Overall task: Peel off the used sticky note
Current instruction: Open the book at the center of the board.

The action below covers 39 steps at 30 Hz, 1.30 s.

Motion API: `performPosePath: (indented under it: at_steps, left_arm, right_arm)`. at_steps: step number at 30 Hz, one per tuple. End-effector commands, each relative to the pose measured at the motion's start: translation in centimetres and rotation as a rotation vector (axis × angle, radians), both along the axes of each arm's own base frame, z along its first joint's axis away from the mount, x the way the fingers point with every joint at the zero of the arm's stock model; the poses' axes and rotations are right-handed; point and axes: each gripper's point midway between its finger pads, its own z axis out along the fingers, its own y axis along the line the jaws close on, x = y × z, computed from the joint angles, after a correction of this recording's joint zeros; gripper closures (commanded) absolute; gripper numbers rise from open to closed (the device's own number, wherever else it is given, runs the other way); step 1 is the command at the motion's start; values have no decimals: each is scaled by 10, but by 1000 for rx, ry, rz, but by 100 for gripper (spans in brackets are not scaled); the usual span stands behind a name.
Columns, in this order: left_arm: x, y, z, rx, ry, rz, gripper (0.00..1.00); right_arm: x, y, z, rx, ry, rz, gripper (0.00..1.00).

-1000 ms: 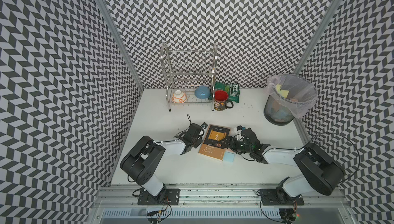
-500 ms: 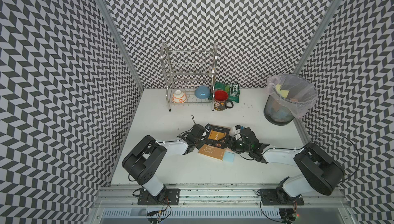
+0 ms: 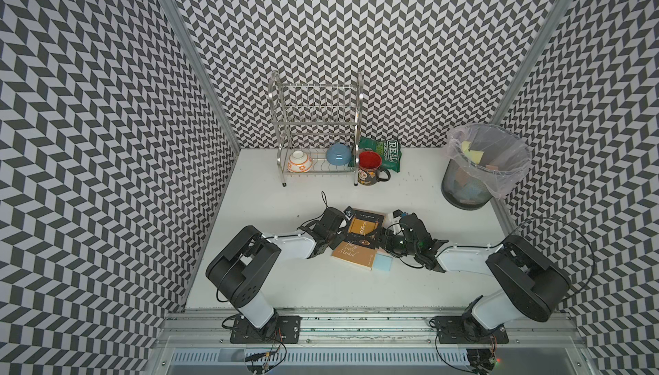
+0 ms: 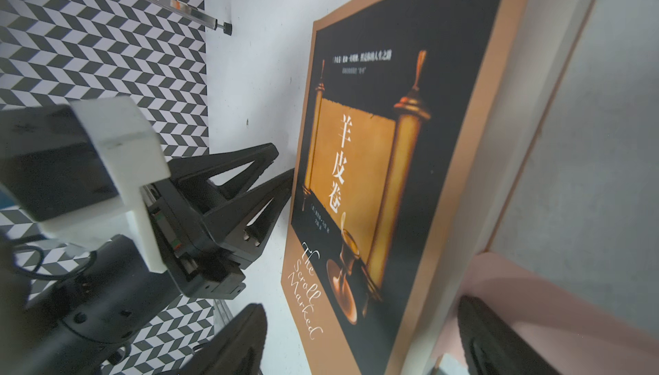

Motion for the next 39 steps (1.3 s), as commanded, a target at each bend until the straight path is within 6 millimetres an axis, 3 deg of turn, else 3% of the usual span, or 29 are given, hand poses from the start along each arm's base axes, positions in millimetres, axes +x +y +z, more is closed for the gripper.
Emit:
performPosePath:
  at_steps: [1, 25, 39]
  left_arm:
    - [-4, -4, -6, 12, 25, -10, 64]
    - [-7, -5, -8, 28, 23, -17, 66]
    - [-7, -6, -8, 29, 24, -17, 66]
  right_arm:
    - [4, 11, 9, 29, -36, 21, 13]
    - [10, 25, 36, 23, -88, 62, 15]
    - [10, 28, 40, 11, -92, 73, 15]
